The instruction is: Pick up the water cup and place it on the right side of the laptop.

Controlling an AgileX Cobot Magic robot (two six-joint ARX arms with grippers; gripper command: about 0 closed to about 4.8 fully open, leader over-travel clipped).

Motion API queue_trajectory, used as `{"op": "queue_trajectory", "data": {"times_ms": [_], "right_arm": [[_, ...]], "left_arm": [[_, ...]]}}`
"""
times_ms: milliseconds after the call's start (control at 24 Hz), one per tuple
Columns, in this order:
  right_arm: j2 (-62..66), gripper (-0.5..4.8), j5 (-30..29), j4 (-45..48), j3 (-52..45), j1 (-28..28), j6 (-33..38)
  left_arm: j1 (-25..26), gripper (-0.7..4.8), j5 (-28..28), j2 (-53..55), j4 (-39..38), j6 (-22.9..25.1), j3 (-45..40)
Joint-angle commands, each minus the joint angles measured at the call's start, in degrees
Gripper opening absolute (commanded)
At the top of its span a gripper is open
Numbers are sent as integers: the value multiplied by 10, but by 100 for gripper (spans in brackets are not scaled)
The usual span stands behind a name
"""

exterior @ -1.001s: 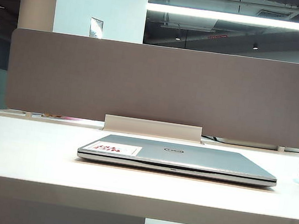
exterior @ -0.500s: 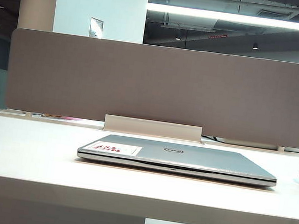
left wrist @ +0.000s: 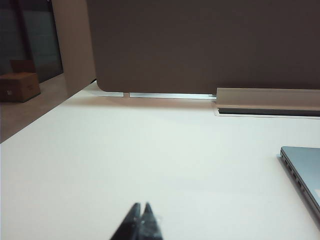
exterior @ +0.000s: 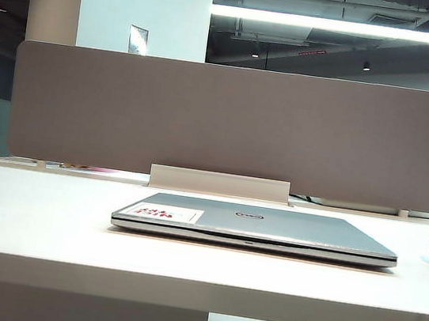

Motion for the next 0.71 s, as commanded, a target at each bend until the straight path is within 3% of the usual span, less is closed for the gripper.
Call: {"op": "queue_trajectory", "data": {"times_ms": [42, 709], "right_arm": [[-1, -1, 1, 7, -3, 0, -2], [-1, -1, 8, 13, -3, 0, -18]], "left_arm": [[1, -3, 2, 1, 4, -4, 2], [1, -3, 2, 1, 4, -4, 2]]}}
